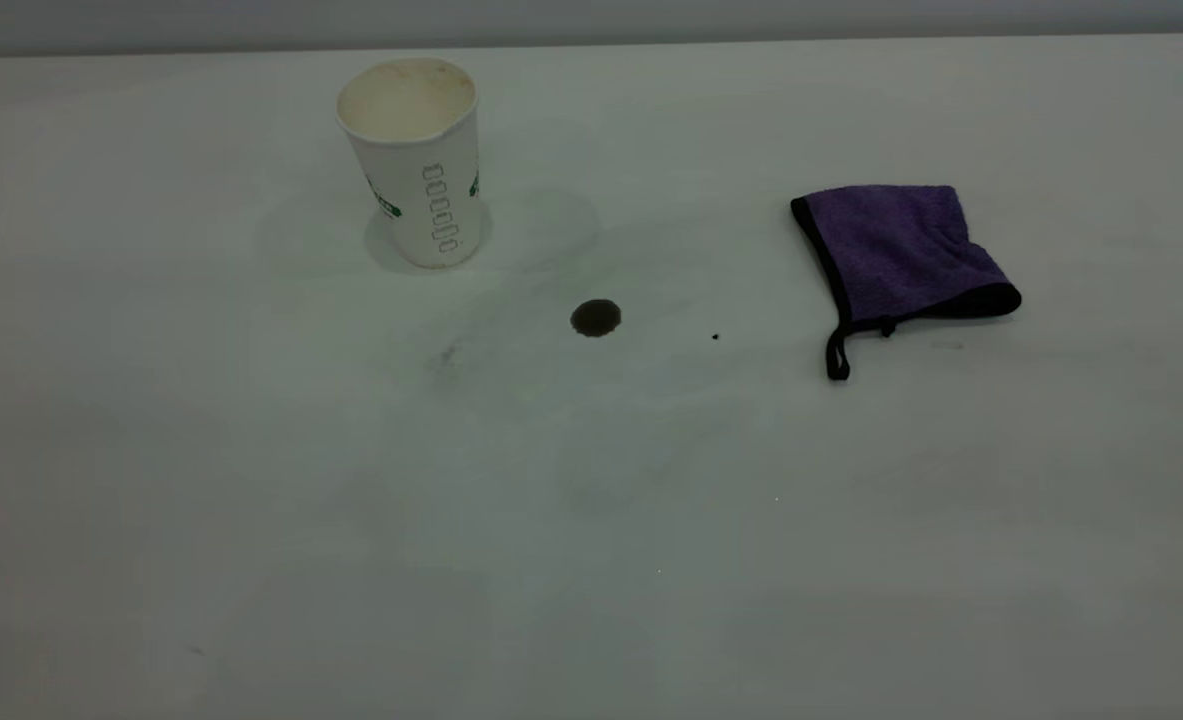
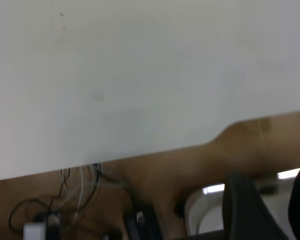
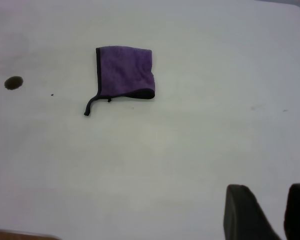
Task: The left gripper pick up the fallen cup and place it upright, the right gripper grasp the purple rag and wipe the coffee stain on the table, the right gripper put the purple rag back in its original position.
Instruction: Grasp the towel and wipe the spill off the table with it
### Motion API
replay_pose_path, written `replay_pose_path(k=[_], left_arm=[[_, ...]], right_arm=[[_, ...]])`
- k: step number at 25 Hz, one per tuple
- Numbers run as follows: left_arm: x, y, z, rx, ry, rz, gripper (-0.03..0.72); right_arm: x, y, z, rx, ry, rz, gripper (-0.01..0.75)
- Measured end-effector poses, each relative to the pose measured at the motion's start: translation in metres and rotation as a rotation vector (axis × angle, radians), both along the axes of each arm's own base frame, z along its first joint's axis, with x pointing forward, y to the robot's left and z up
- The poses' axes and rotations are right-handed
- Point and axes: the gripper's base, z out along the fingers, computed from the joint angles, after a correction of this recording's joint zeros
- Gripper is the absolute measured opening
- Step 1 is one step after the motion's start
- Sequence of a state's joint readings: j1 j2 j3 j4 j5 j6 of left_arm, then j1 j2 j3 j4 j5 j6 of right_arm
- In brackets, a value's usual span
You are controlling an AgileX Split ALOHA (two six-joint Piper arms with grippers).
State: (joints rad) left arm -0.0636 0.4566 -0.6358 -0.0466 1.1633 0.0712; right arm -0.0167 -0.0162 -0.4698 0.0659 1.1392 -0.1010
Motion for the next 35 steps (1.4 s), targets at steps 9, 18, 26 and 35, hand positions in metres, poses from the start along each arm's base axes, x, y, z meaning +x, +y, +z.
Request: replay_pose_path(k=[9, 18, 26, 35], left_arm=[[-0.042, 0.003, -0.026, -0.009, -0.232, 0.052, 0.288], [-0.061, 0.003, -0.032, -0.013, -0.361, 0.052, 0.288], [-0.062, 0.004, -0.032, -0.010, -0.367, 0.054, 0.287], [-0.062, 0.004, -0.032, -0.004, -0.367, 0.057, 0.287]], right_arm=[[0.000, 0.000, 0.000, 0.000, 0.000, 0.000, 0.238], [0.000, 0.000, 0.000, 0.000, 0.000, 0.000, 0.238], [0.000, 0.000, 0.000, 0.000, 0.000, 0.000, 0.238], [0.000, 0.000, 0.000, 0.000, 0.000, 0.000, 0.238]])
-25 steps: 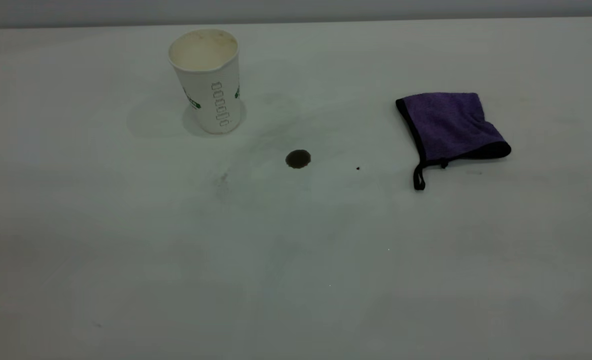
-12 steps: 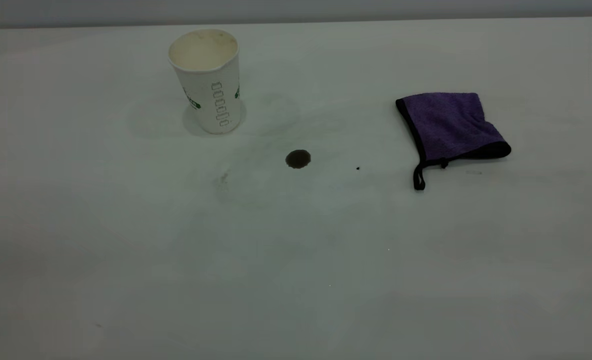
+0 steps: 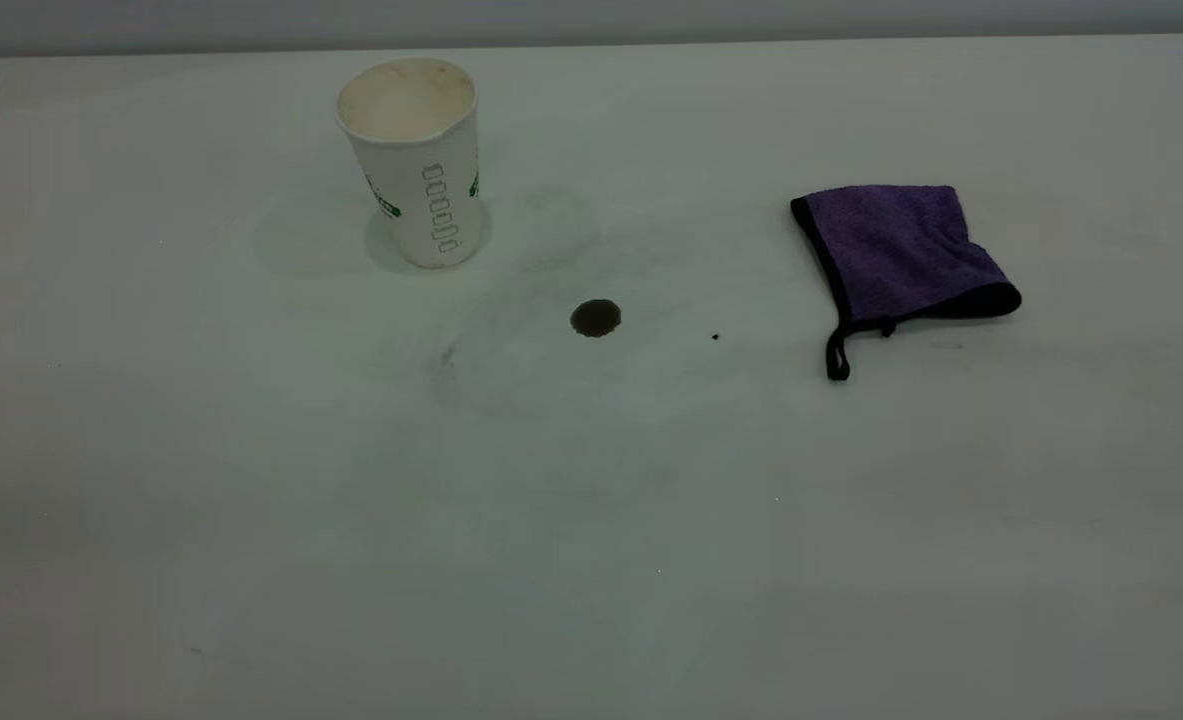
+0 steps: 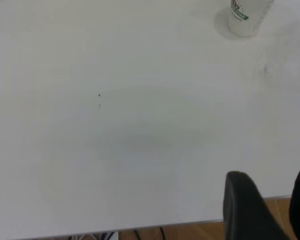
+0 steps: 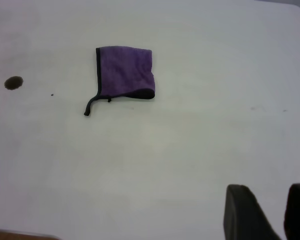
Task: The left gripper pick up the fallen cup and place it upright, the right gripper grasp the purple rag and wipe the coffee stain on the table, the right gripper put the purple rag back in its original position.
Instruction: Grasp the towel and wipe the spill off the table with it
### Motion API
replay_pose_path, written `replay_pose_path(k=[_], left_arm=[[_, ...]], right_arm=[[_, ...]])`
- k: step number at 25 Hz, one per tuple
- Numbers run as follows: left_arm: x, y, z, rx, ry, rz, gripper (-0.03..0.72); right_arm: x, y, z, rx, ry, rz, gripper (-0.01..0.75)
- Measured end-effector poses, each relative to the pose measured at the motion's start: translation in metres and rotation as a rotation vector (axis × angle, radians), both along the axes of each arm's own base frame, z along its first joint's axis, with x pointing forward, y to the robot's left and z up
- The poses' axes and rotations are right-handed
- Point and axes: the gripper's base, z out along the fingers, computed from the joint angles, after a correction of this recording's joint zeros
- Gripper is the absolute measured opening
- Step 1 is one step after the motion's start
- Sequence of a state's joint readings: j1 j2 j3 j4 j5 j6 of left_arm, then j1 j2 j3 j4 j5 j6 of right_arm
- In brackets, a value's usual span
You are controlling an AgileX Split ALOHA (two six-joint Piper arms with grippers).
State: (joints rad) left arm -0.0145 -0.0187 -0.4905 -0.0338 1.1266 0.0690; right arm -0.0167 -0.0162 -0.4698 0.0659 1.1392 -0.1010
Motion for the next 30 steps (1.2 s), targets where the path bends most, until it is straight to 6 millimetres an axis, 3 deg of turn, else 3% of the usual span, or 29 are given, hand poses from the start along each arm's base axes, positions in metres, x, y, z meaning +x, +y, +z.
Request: replay_pose_path(k=[17, 21, 23, 27, 30], left_arm=[[0.000, 0.000, 0.000, 0.001, 0.000, 0.001, 0.287], [0.000, 0.000, 0.000, 0.000, 0.000, 0.001, 0.287], [0.000, 0.000, 0.000, 0.000, 0.000, 0.001, 0.287], [0.000, 0.000, 0.000, 0.000, 0.000, 0.001, 0.287], [0.000, 0.000, 0.000, -0.001, 0.000, 0.002, 0.287]], right_arm=[[0.000, 0.000, 0.000, -0.004, 0.000, -0.003, 0.238], [0.004, -0.002, 0.014, -0.019, -0.014, -0.014, 0.322], [0.016, -0.004, 0.029, -0.034, 0.030, -0.023, 0.438], [0.066, -0.007, 0.050, -0.060, 0.177, -0.033, 0.681], [0.118, -0.007, 0.055, -0.057, 0.250, -0.028, 0.723]])
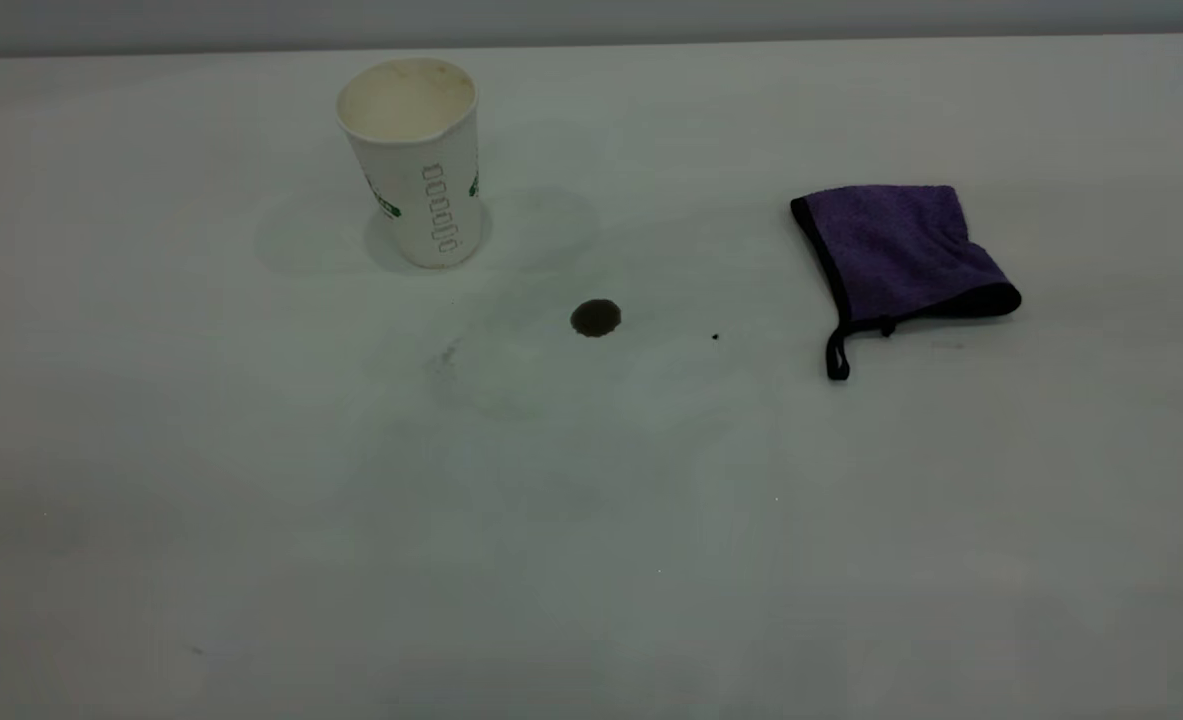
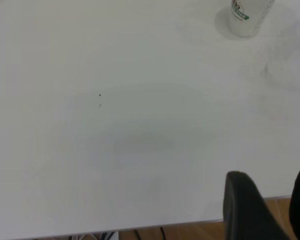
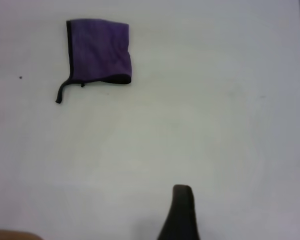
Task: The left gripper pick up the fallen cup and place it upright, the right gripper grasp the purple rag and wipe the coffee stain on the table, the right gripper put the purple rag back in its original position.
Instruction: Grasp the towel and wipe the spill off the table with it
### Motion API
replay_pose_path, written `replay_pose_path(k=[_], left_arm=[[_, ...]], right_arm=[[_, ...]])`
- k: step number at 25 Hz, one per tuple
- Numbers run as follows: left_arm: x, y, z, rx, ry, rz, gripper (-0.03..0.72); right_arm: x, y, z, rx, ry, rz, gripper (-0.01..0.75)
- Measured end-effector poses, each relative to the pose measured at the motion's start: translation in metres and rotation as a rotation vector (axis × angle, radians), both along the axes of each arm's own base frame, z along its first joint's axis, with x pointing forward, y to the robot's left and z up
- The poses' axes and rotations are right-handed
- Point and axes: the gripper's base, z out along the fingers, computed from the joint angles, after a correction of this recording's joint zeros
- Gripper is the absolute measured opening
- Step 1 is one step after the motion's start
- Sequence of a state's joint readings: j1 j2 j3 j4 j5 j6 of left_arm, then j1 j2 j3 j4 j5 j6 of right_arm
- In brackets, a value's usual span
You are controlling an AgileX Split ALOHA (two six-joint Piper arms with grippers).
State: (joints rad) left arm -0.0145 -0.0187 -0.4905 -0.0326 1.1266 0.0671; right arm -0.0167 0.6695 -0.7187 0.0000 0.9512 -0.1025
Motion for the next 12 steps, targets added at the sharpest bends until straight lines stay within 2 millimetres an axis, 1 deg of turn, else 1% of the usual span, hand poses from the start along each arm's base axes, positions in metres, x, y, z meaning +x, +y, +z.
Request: replay_pose_path(k=[2, 3, 5, 7, 10, 12], left_arm=[[0.000, 0.000, 0.000, 0.000, 0.000, 0.000, 0.287], [0.000, 0.000, 0.000, 0.000, 0.000, 0.000, 0.287], [0.000, 0.000, 0.000, 0.000, 0.000, 0.000, 0.287], [0.000, 0.000, 0.000, 0.000, 0.000, 0.000, 0.287], [0.000, 0.000, 0.000, 0.001, 0.000, 0.001, 0.287], [0.000, 0.000, 0.000, 0.001, 0.000, 0.001, 0.287]], right_arm=[[0.039, 0.000, -0.006, 0.009, 0.041, 0.003, 0.726], [0.055, 0.000, -0.010, 0.012, 0.053, 0.004, 0.726], [0.093, 0.000, -0.026, 0.018, 0.103, 0.009, 0.726], [0.123, 0.003, -0.043, 0.012, 0.151, 0.042, 0.726], [0.167, 0.014, -0.076, -0.001, 0.237, 0.103, 0.726], [0.196, 0.023, -0.105, -0.008, 0.311, 0.133, 0.726]])
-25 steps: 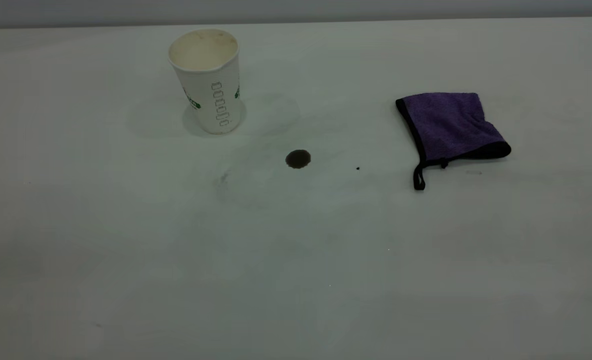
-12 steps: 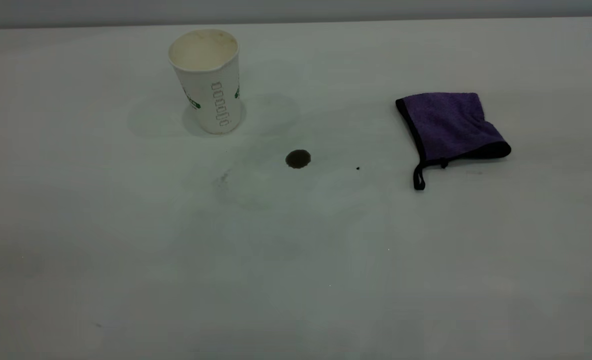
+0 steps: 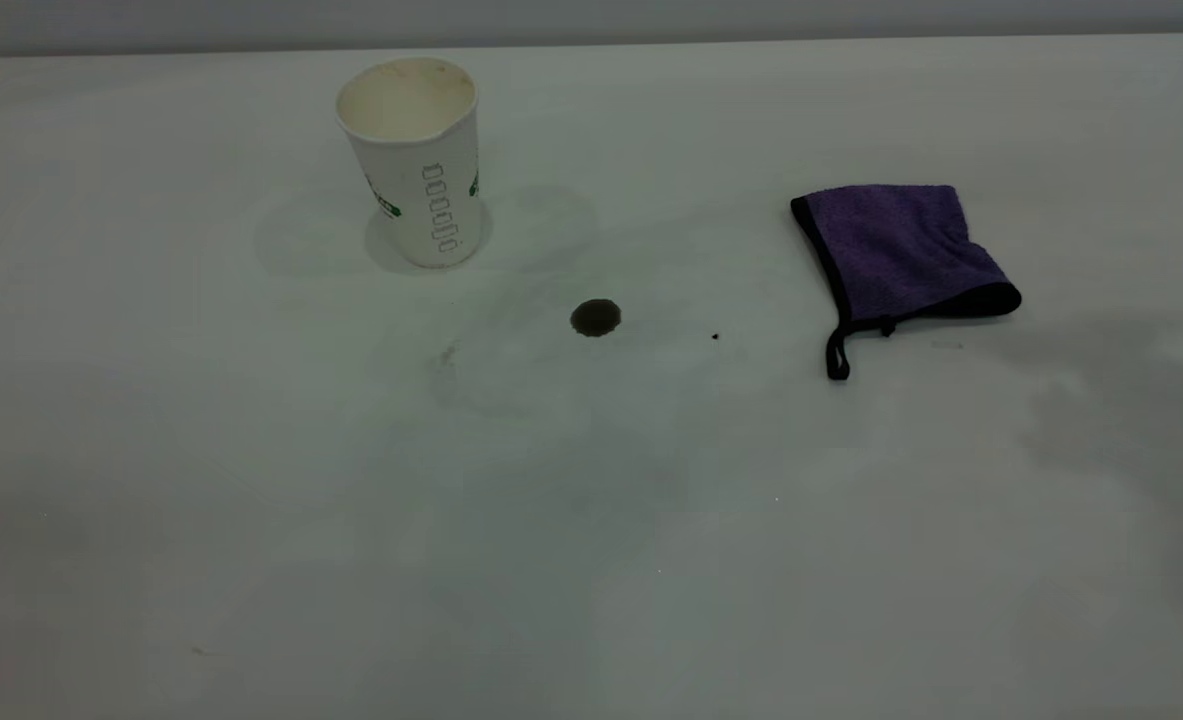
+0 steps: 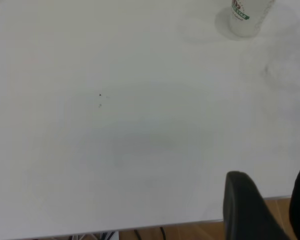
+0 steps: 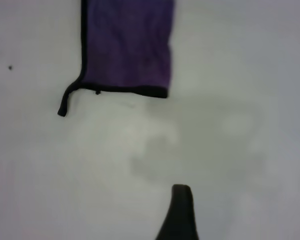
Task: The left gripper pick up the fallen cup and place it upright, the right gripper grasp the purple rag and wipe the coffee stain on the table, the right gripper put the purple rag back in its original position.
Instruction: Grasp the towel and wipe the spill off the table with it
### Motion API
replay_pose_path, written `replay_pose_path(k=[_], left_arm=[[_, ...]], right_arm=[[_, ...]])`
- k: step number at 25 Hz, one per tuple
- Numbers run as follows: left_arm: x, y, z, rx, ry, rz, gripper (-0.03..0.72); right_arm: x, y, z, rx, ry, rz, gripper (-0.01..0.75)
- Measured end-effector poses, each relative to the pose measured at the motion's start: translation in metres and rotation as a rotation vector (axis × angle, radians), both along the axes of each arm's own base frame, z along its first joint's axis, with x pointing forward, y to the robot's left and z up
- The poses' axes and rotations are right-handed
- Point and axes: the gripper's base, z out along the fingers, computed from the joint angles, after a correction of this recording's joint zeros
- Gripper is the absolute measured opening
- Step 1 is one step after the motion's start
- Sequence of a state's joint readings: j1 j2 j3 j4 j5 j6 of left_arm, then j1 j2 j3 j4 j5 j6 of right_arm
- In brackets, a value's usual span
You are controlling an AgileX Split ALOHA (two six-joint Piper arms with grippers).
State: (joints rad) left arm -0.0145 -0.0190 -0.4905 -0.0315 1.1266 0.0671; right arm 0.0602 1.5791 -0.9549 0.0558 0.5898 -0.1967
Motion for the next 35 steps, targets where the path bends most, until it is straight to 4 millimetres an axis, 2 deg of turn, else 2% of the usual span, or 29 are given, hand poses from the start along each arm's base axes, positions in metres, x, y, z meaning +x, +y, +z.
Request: replay_pose_path(k=[6, 8, 12, 20, 25, 35], left_arm=[[0.000, 0.000, 0.000, 0.000, 0.000, 0.000, 0.287], [0.000, 0.000, 0.000, 0.000, 0.000, 0.000, 0.287], [0.000, 0.000, 0.000, 0.000, 0.000, 0.000, 0.287], [0.000, 0.000, 0.000, 0.000, 0.000, 0.000, 0.287], [0.000, 0.000, 0.000, 0.000, 0.000, 0.000, 0.287], [0.000, 0.000, 0.000, 0.001, 0.000, 0.001, 0.287]], right_arm=[[0.075, 0.030, -0.087, -0.017, 0.157, 0.081, 0.726], [0.092, 0.039, -0.117, -0.027, 0.200, 0.117, 0.726], [0.118, 0.056, -0.152, -0.040, 0.219, 0.175, 0.726], [0.142, 0.079, -0.183, -0.044, 0.202, 0.241, 0.724], [0.151, 0.081, -0.203, -0.049, 0.201, 0.249, 0.688], [0.154, 0.074, -0.218, -0.085, 0.213, 0.210, 0.387]])
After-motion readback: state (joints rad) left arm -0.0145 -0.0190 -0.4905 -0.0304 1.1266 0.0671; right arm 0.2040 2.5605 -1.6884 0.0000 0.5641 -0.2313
